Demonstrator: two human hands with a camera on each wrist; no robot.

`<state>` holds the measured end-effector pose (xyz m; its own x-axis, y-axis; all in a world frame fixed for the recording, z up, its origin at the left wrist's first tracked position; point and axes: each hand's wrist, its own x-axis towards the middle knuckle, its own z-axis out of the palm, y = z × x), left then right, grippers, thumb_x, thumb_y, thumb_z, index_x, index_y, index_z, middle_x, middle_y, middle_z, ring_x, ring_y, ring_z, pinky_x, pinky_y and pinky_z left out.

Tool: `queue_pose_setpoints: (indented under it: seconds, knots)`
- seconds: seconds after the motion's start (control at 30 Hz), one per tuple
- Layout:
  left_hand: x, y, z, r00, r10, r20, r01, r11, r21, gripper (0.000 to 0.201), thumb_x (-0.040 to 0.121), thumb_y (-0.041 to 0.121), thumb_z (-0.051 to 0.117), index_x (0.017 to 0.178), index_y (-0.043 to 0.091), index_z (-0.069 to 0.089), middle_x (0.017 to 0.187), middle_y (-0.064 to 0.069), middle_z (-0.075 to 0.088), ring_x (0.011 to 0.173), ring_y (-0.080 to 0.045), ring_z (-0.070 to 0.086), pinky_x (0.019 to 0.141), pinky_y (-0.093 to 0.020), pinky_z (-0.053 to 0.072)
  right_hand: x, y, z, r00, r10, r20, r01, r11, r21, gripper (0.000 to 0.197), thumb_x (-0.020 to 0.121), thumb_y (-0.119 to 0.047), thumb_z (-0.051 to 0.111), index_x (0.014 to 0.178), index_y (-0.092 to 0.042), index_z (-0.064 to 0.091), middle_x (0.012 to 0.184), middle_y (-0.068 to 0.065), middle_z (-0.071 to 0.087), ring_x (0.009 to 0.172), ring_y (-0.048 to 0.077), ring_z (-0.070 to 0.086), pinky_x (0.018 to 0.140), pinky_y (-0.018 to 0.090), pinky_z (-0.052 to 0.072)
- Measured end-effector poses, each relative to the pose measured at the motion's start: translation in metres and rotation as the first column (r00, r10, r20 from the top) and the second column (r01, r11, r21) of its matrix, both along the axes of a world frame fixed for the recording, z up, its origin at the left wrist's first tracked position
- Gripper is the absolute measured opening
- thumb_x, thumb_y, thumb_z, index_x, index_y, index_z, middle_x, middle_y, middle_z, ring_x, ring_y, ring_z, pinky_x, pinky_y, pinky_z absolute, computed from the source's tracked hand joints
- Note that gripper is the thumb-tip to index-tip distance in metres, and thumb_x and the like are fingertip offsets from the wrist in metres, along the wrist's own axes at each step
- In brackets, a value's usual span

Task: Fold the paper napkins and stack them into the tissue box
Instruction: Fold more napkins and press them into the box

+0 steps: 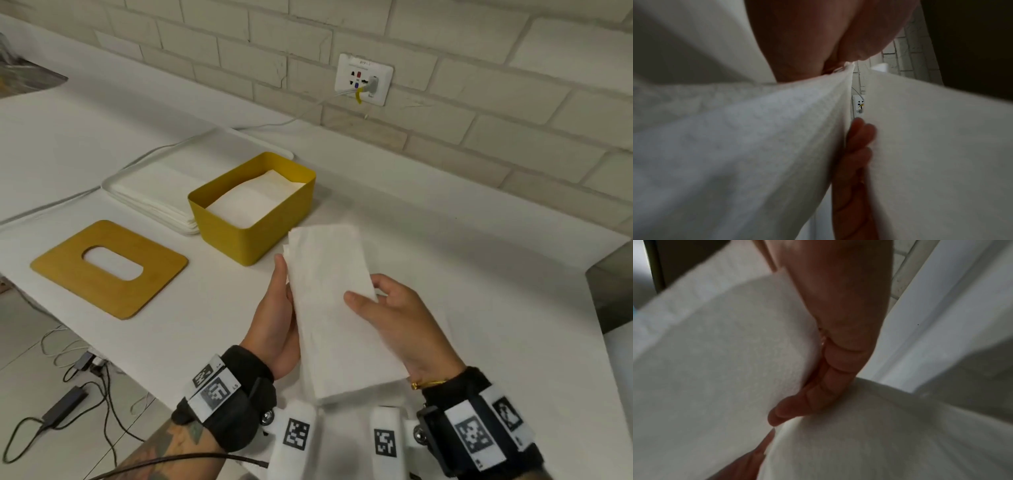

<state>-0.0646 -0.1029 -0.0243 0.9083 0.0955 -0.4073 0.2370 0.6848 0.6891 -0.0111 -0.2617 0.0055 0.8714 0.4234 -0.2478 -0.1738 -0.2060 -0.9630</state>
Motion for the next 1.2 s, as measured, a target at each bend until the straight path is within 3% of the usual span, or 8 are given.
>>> queue_pose_setpoints:
  seconds: [0.17, 0.37, 0.53, 0.67, 0.83, 0.97, 1.03, 1.2]
  knots:
    - [-0.001, 0.000, -0.003, 1.000, -0.022, -0.017, 0.022, 1.000, 0.013, 0.079, 0.095, 0.075, 0.030, 0.143, 0.018, 0.056, 0.132, -0.017, 0.068, 0.123, -0.035, 0.065, 0.109, -0.055, 0.045, -0.002, 0.005, -0.016, 1.000, 0.010, -0.027, -0.011, 0.999, -0.037, 0.020, 0.095, -0.019, 0.070, 0.115, -0.017, 0.068, 0.103, 0.000, 0.078, 0.092, 0.019, 0.076, 0.080, 0.035, 0.059]
    - [-0.002, -0.001, -0.007, 0.999, -0.025, -0.019, 0.027, 0.997, 0.066, 0.049, 0.103, 0.043, 0.049, 0.137, 0.009, 0.058, 0.123, -0.017, 0.073, 0.113, -0.034, 0.071, 0.096, -0.049, 0.055, -0.003, 0.003, -0.018, 1.000, 0.006, -0.016, -0.007, 0.998, -0.070, 0.020, 0.095, -0.024, 0.071, 0.114, -0.019, 0.066, 0.100, -0.001, 0.079, 0.091, 0.017, 0.076, 0.083, 0.037, 0.061]
    - [-0.003, 0.014, -0.014, 0.999, 0.039, 0.002, -0.039, 0.996, 0.081, 0.040, 0.103, 0.039, 0.051, 0.131, 0.013, 0.061, 0.116, -0.010, 0.076, 0.102, -0.026, 0.075, 0.080, -0.040, 0.060, 0.021, -0.035, 0.000, 0.991, -0.037, 0.125, 0.064, 0.975, -0.214, 0.011, 0.095, -0.025, 0.069, 0.104, -0.019, 0.068, 0.093, 0.002, 0.077, 0.079, 0.020, 0.075, 0.070, 0.032, 0.057]
    - [-0.005, 0.025, -0.016, 0.994, 0.108, 0.013, -0.108, 0.991, 0.083, 0.033, 0.102, 0.036, 0.054, 0.126, 0.015, 0.063, 0.112, -0.006, 0.078, 0.095, -0.020, 0.077, 0.068, -0.033, 0.064, 0.062, -0.080, 0.005, 0.966, 0.069, 0.248, 0.084, 0.827, -0.555, 0.015, 0.092, -0.022, 0.071, 0.106, -0.024, 0.070, 0.098, -0.008, 0.072, 0.089, 0.010, 0.070, 0.071, 0.020, 0.048]
    - [-0.006, 0.026, -0.014, 0.993, 0.120, 0.016, -0.121, 0.988, 0.096, 0.034, 0.102, 0.036, 0.054, 0.128, 0.016, 0.063, 0.112, -0.005, 0.078, 0.095, -0.020, 0.077, 0.083, -0.041, 0.053, 0.083, -0.100, -0.014, 0.964, 0.241, 0.114, -0.073, 0.649, -0.757, 0.039, 0.086, -0.022, 0.079, 0.122, -0.021, 0.065, 0.116, -0.006, 0.061, 0.108, 0.011, 0.058, 0.083, 0.019, 0.042]
    - [-0.008, 0.026, -0.015, 0.992, 0.125, -0.008, -0.124, 0.986, 0.110, 0.035, 0.102, 0.036, 0.055, 0.129, 0.015, 0.063, 0.112, -0.006, 0.078, 0.095, -0.020, 0.077, 0.084, -0.041, 0.053, 0.083, -0.102, -0.030, 0.955, 0.235, 0.179, -0.018, 0.651, -0.759, 0.022, 0.084, -0.022, 0.080, 0.101, -0.020, 0.068, 0.092, -0.008, 0.057, 0.086, 0.009, 0.055, 0.068, 0.014, 0.041]
    - [-0.009, 0.028, -0.015, 0.991, 0.131, -0.014, -0.129, 0.985, 0.112, 0.035, 0.102, 0.036, 0.055, 0.129, 0.015, 0.063, 0.112, -0.006, 0.078, 0.095, -0.021, 0.077, 0.084, -0.042, 0.053, 0.085, -0.105, -0.029, 0.959, 0.215, 0.185, -0.012, 0.683, -0.730, 0.014, 0.084, -0.022, 0.080, 0.092, -0.019, 0.069, 0.087, -0.002, 0.063, 0.081, 0.012, 0.058, 0.071, 0.019, 0.045]
    - [-0.007, 0.030, -0.011, 0.990, 0.142, -0.007, -0.140, 0.982, 0.123, 0.036, 0.101, 0.037, 0.056, 0.130, 0.015, 0.063, 0.114, -0.006, 0.077, 0.098, -0.022, 0.076, 0.086, -0.042, 0.053, 0.080, -0.117, 0.009, 0.968, 0.058, 0.246, 0.034, 0.935, -0.354, 0.022, 0.077, -0.009, 0.084, 0.091, -0.020, 0.071, 0.078, -0.001, 0.069, 0.076, 0.013, 0.065, 0.085, 0.033, 0.048]
